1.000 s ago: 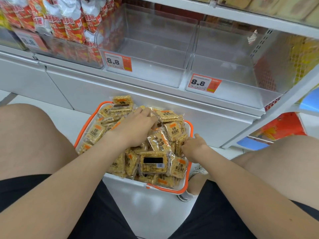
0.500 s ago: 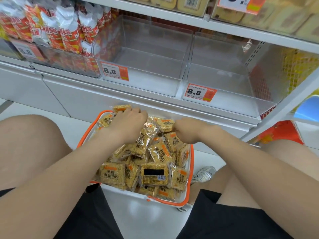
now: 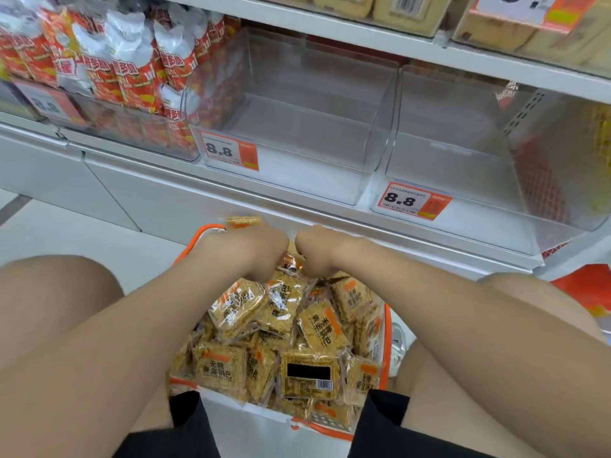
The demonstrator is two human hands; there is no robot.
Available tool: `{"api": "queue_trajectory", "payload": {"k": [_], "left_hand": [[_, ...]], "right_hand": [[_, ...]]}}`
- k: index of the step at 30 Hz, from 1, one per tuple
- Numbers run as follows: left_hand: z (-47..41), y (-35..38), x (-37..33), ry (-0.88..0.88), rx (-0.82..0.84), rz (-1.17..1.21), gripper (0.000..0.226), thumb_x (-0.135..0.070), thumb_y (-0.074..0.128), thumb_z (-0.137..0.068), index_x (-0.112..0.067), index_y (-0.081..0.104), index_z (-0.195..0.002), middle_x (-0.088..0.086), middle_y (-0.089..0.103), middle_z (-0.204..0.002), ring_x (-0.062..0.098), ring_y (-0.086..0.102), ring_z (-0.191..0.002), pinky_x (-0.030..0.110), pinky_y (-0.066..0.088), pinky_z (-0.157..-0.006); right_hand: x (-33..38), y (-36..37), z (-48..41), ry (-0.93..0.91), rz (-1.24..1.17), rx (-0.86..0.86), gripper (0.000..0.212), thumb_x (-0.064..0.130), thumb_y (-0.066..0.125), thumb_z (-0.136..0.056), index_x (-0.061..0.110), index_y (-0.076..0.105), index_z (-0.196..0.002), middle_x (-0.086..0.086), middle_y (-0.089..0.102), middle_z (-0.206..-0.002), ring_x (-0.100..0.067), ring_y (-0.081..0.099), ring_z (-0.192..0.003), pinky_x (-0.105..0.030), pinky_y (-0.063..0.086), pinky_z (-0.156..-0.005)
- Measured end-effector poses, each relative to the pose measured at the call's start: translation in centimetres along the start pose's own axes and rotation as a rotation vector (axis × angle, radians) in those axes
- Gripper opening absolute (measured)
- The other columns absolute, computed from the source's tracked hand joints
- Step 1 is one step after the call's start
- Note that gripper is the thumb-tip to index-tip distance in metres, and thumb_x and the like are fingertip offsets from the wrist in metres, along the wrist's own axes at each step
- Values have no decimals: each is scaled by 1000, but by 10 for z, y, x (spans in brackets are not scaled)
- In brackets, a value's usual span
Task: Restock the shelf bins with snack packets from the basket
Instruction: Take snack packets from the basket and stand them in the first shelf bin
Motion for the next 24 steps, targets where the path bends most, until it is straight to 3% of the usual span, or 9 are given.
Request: {"api": "queue_trajectory", "payload": {"k": [4,9,12,15,17,19,20,22,24], "left_hand": [[-8,6,5,-20,15,60,34,-27,77,-91,-10,64,-118,8,70,-108,21,64,-75,29,48,-56],[-14,13,0,-10,37,45,27,-29,75,-94,-11,66,-112,7,71,-107,22,64,-81,29,47,-61],[-13,13,-2,-10,4,20,21,-27,74,-94,-11,66,-106,5,69,-99,23,69,-83,29,46,-58],[-9,14,-3,-23,-31,23,17,-21,74,-93,-13,60,-97,4,62,-92,21,63,-73,30,46,-55],[-6,13,-2,-25,-45,54,17,-20,74,-92,-12,60,-99,4,62,-93,20,60,-71,30,46,-55],[-2,13,-1,-20,-74,75,22,-22,73,-93,-10,59,-105,3,62,-94,20,63,-75,31,50,-58],[1,13,-2,-20,-96,83,25,-23,72,-93,-10,58,-108,1,60,-91,20,64,-79,33,53,-60],[5,13,-1,-45,-137,75,37,-30,69,-95,-9,55,-122,0,59,-93,23,66,-86,37,57,-65],[11,11,1,-95,-198,97,54,-40,69,-96,-8,45,-132,5,59,-110,28,65,-96,39,54,-69]], "right_hand": [[0,0,-14,38,-60,49,40,17,72,-90,16,46,-60,0,44,-59,-18,40,-53,-28,33,-47],[-7,-1,-22,55,-171,60,44,33,81,-89,17,53,-59,3,51,-54,-16,46,-48,-28,40,-51],[-6,-5,-18,4,-160,103,29,37,77,-93,9,76,-84,0,75,-86,-18,69,-79,-32,58,-71],[-9,-8,-9,-1,-234,113,39,36,75,-93,4,77,-115,-12,74,-121,-31,69,-114,-43,60,-94],[-11,-6,-6,19,-258,137,35,31,74,-94,-1,76,-110,-16,75,-114,-37,69,-107,-41,59,-80],[-13,-7,-1,50,-310,117,25,26,75,-93,2,73,-85,-14,71,-84,-37,65,-81,-35,48,-63],[-15,-11,4,68,-332,84,22,23,75,-93,2,72,-85,-14,71,-83,-36,66,-80,-36,47,-62],[-21,-23,14,105,-365,-18,23,16,71,-94,0,76,-109,-17,74,-110,-35,71,-101,-40,56,-71],[-29,-36,24,131,-404,-156,23,11,64,-97,7,77,-115,-15,73,-115,-31,69,-100,-39,58,-77]]}}
Point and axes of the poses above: each hand's wrist, its own z-axis away from the middle knuckle, its own y-axis out of the palm, x = y × z, the point moved 3 cm from there along -z, towards the middle knuckle
